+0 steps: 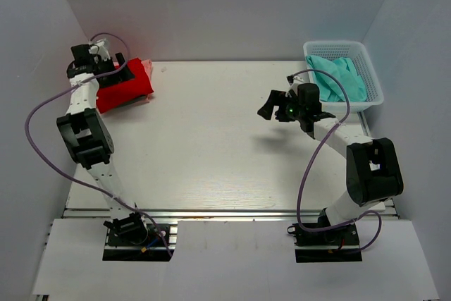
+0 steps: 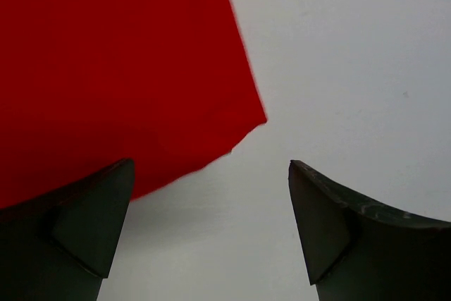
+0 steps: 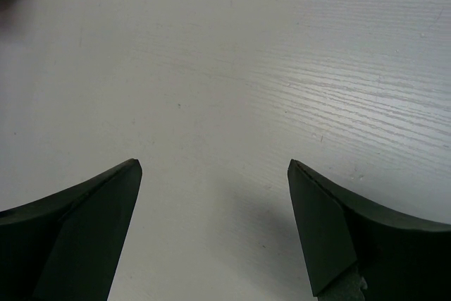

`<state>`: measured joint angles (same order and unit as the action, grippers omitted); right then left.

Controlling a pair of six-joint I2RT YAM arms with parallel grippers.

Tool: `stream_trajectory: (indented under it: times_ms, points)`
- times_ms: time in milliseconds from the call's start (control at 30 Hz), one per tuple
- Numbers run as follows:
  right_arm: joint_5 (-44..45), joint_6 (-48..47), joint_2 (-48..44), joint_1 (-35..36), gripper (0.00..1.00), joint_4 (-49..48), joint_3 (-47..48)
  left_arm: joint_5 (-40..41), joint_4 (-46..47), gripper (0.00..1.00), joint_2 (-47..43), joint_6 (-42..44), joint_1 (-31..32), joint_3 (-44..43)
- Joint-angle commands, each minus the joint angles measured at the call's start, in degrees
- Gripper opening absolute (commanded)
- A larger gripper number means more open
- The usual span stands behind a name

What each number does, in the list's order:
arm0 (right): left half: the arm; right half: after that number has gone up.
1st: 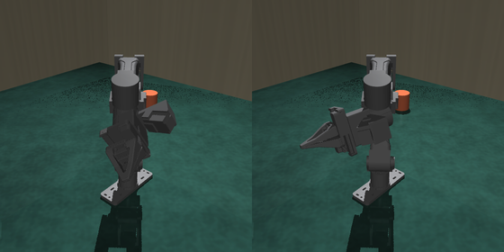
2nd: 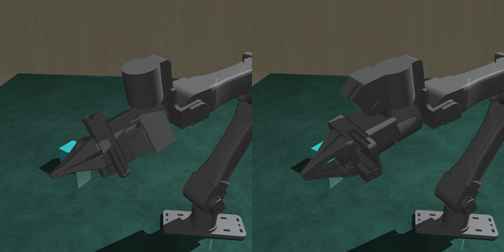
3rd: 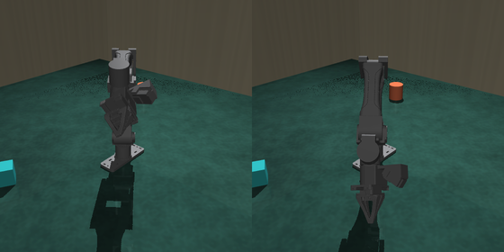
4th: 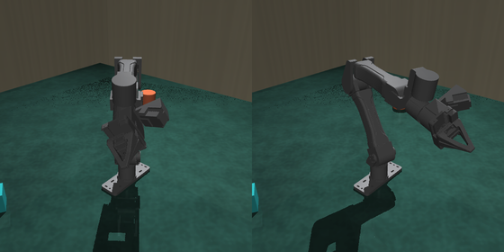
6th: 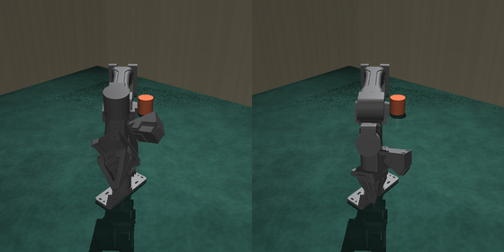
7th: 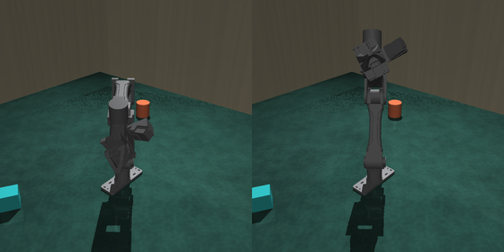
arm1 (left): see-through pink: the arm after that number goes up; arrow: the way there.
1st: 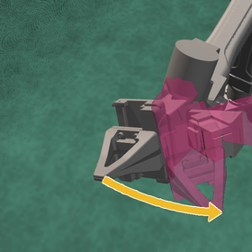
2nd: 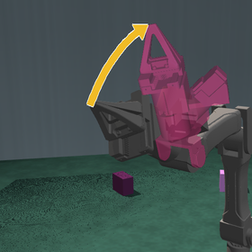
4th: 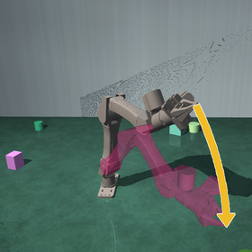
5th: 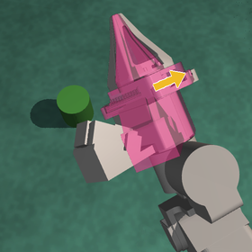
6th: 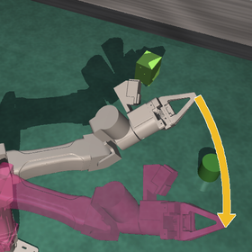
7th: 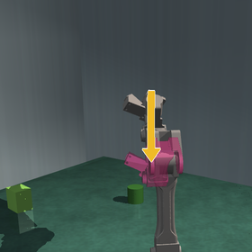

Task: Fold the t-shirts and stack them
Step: Neatly place the folded tshirt to the corner

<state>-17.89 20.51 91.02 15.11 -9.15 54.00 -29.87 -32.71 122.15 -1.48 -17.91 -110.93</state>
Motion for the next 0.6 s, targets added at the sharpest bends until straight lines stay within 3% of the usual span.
stream_trajectory:
  times_ms: [0,67,100,200,367,567]
  points:
    - [2.3,-1.0,-2.5,0.0,0.9,-1.7,1.0,12.8,-1.9,1.0,-10.2,-1.2,3.6,6.8]
    - [3.5,-0.9,-3.7,-0.1,0.9,-1.9,0.6,15.6,3.6,1.0,-15.4,-4.3,5.9,13.1]
    - [4.8,-0.7,-3.9,-0.2,0.9,-2.2,-0.2,17.1,6.0,1.0,-21.1,-5.0,8.8,20.3]
    - [5.7,-1.3,-5.6,-0.1,0.9,-1.6,-1.3,22.6,13.0,1.0,-28.9,-7.5,16.7,30.9]
    - [7.7,-1.6,-9.5,-0.1,0.9,-0.3,-4.2,28.3,12.2,1.0,-27.7,-7.5,32.0,31.9]
    - [11.6,-0.7,-17.1,-0.1,0.9,-0.4,-11.4,31.0,19.2,1.0,-33.6,-9.7,39.9,42.6]
